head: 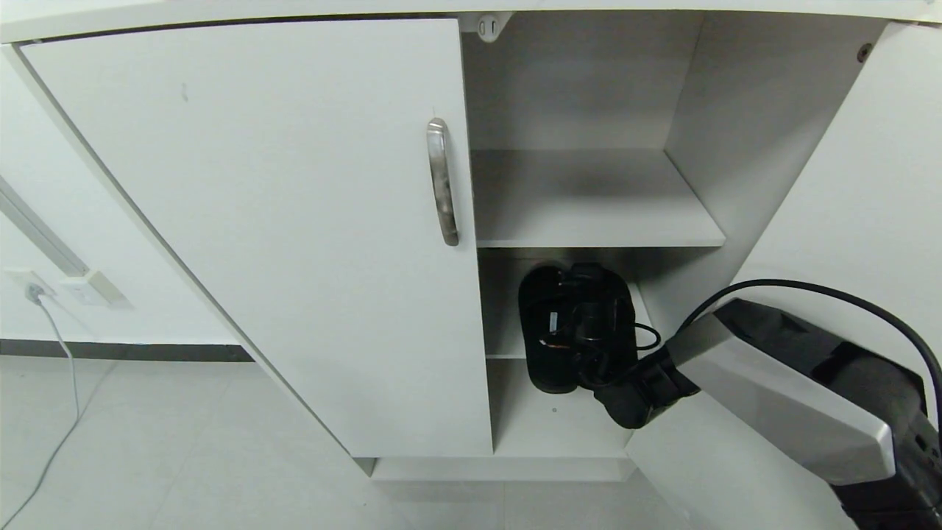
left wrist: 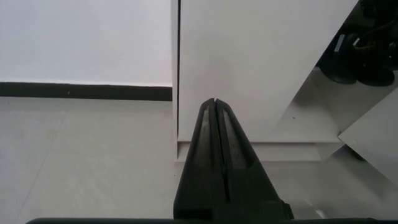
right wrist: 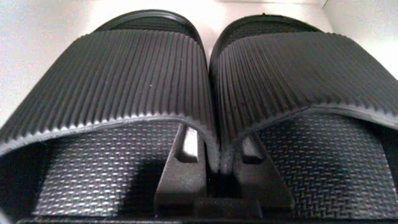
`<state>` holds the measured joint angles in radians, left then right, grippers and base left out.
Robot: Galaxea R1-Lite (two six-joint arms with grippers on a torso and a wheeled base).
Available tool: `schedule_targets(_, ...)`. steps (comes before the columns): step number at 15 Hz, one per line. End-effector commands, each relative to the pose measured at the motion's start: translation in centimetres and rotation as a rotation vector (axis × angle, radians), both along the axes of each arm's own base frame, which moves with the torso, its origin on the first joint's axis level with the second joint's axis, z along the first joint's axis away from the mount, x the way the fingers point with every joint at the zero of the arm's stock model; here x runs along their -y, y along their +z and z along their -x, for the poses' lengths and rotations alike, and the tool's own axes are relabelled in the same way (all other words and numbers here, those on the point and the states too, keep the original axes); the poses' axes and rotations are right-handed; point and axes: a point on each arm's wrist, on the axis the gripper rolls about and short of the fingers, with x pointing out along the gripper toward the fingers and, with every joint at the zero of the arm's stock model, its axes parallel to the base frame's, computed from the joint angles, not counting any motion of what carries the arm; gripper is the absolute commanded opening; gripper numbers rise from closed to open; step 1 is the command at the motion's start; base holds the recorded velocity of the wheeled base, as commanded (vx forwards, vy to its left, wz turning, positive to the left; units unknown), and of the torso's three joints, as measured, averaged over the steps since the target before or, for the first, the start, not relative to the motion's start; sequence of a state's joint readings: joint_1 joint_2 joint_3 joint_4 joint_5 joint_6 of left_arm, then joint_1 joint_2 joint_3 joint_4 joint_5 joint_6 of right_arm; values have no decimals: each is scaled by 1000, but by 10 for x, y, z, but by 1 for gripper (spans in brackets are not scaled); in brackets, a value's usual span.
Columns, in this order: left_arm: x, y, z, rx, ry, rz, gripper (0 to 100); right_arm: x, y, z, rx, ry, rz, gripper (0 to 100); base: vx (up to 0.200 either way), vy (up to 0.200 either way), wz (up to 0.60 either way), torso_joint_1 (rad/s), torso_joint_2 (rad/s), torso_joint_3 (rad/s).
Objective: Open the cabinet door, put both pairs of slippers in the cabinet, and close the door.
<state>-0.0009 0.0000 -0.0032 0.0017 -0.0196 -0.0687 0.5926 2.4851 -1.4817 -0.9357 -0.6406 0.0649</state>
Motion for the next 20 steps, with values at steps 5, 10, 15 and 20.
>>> schedule_targets(5, 0, 0, 0, -1, -1, 0, 0, -5, 16, -15, 21, 31, -16, 0, 0, 0, 0, 0, 0, 0)
schedule_targets(10, 0, 0, 0, -2, 0, 2, 0, -1, 11, -28, 6, 27, -8, 0, 0, 0, 0, 0, 0, 0)
schedule_targets(15, 0, 0, 0, -1, -1, 0, 0, 0, 6, -32, 2, 26, -7, 0, 0, 0, 0, 0, 0, 0)
schedule_targets(20, 0, 0, 0, -1, -1, 0, 0, 3, 6, -22, -24, 29, 7, 100, 0, 0, 0, 0, 0, 0)
